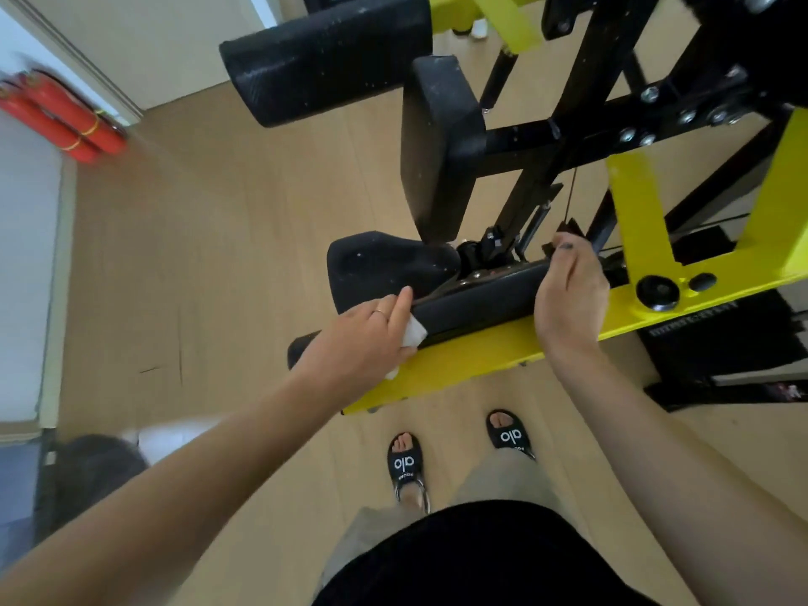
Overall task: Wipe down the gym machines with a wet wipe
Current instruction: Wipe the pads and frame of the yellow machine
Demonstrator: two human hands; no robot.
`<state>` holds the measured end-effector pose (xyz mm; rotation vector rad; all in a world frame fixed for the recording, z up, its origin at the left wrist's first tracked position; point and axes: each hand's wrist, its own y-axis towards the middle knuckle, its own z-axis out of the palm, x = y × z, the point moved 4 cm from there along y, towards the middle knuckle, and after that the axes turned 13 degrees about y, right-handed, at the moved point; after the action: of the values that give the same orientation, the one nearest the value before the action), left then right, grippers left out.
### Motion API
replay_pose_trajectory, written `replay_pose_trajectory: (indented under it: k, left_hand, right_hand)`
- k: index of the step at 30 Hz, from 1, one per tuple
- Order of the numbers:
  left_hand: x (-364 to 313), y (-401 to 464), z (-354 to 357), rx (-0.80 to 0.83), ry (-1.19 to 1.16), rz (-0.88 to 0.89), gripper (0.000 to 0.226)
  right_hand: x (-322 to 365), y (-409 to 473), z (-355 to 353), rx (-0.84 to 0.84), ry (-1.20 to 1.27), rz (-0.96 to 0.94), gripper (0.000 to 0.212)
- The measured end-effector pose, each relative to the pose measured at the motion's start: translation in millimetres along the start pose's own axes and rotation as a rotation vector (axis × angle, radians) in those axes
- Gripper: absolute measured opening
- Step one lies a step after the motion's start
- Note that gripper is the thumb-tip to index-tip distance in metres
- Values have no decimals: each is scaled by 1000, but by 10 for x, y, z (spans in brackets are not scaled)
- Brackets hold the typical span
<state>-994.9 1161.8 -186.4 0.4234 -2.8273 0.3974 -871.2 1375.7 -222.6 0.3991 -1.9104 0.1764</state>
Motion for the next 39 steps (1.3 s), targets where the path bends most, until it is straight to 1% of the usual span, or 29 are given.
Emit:
replay_pose_trajectory:
  k: [2,5,9,12,15,16,20,23,26,28,30,31,33,35,37,39]
  left_hand:
    - [-44,43,-12,-16,-29,5,74]
    - [163,-184,120,-57,-49,4,77]
    - [585,-686,467,-128,-96,15,81]
    - [695,-806,605,-166,-134,13,80]
    - [656,-812,626,-189,-247,-27,69]
    - [638,-791,612,-195,-249,-40,67]
    - [477,-503,454,-187,-183,-58,71]
    - [312,-294,337,-128,-242,2,73]
    - [405,-320,325,-80,-312,20,70]
    - [568,-490,397,-32,-431,-13,64]
    - [700,-690,507,-5,-583,-113,58]
    - [716,-767,550,14,-700,-174,54]
    - [660,-839,615,35,-1036,-308,48]
    - [573,-844,654,37,-1330,-449,49]
    - [505,-835,681,64,-1490,-591,51]
    - [468,-856,693,61,-1599,-698,54]
  right_hand:
    - [60,-153,92,-96,-3,-21,41]
    - [86,-392,266,-193,-139,-51,50]
    - [35,-467,334,-269,-152,-13,48]
    - [44,-488,349,-297,-157,-35,48]
    - [41,-492,346,-306,-182,-54,46]
    - [43,-494,347,-314,-191,-60,46]
    - [45,-489,356,-335,-204,-65,45]
    - [38,-486,350,-349,-210,-81,44]
    - [22,-480,353,-348,-233,-90,44]
    - [19,-481,350,-349,-233,-90,44]
    - [22,-493,351,-354,-236,-98,44]
    - [25,-493,351,-356,-236,-98,44]
    - [31,-487,350,-359,-229,-93,43]
    - [30,-494,355,-355,-231,-88,43]
    - [22,-494,352,-355,-229,-79,43]
    - [19,-493,351,-357,-229,-82,43]
